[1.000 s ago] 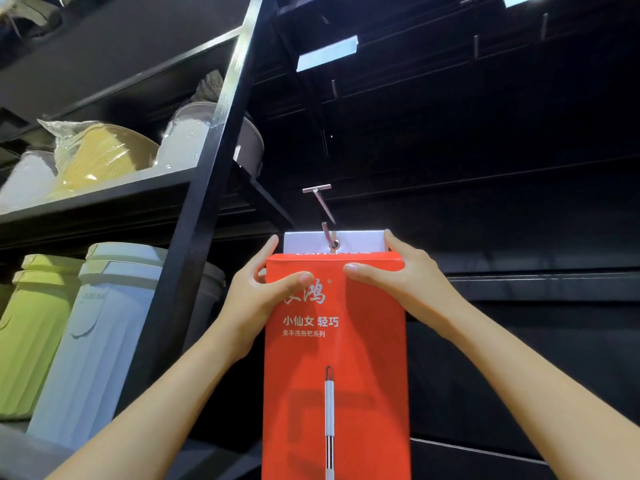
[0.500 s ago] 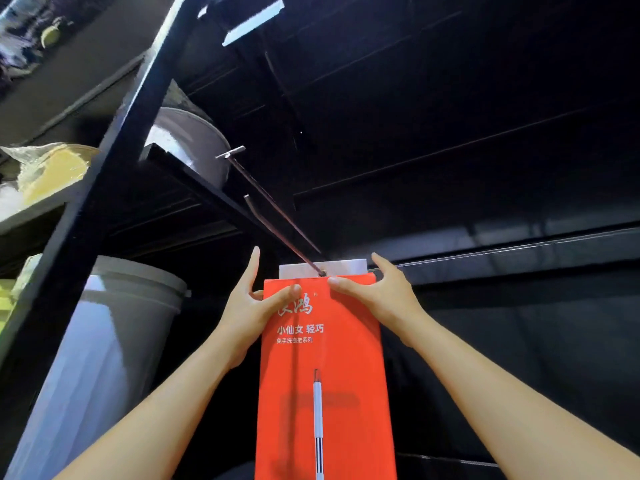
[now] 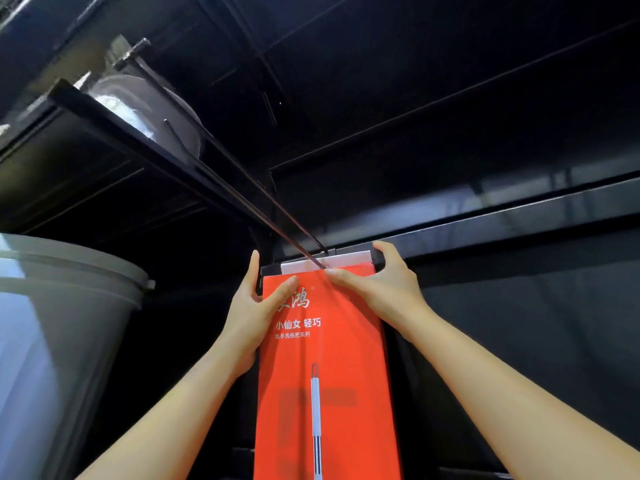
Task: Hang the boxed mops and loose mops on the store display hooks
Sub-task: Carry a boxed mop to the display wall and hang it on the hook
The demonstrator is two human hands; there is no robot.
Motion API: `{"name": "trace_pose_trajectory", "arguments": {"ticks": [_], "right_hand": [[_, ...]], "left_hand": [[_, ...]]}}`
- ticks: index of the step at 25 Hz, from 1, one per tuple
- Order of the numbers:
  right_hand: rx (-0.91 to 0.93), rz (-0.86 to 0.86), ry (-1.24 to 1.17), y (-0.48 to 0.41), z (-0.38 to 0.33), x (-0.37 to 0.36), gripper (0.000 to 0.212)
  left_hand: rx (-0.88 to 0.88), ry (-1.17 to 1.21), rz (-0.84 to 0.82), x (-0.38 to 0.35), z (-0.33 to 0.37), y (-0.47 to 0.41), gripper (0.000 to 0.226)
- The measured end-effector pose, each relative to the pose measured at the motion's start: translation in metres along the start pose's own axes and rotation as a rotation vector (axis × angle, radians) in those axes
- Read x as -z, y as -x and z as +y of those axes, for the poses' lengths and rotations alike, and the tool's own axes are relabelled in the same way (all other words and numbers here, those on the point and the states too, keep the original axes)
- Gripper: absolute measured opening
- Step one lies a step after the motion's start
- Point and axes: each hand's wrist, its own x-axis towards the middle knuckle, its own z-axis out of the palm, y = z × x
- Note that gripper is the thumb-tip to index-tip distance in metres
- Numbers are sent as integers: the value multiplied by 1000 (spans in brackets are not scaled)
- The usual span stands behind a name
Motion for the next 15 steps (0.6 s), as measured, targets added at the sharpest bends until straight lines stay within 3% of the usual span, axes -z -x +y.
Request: {"name": "trace_pose_trajectory", "arguments": {"ticks": [9,12,15], "right_hand": [[-88,29,57,18,-8,-6,110],[-177,41,232,37,-26,-6,111],[-240,-11,550,62,-48,-5,104]], "left_hand": [[156,15,35,3,-6,4,125],[160,-174,61,6,9,11,118],[167,-599,77,15,30,26,114]]}}
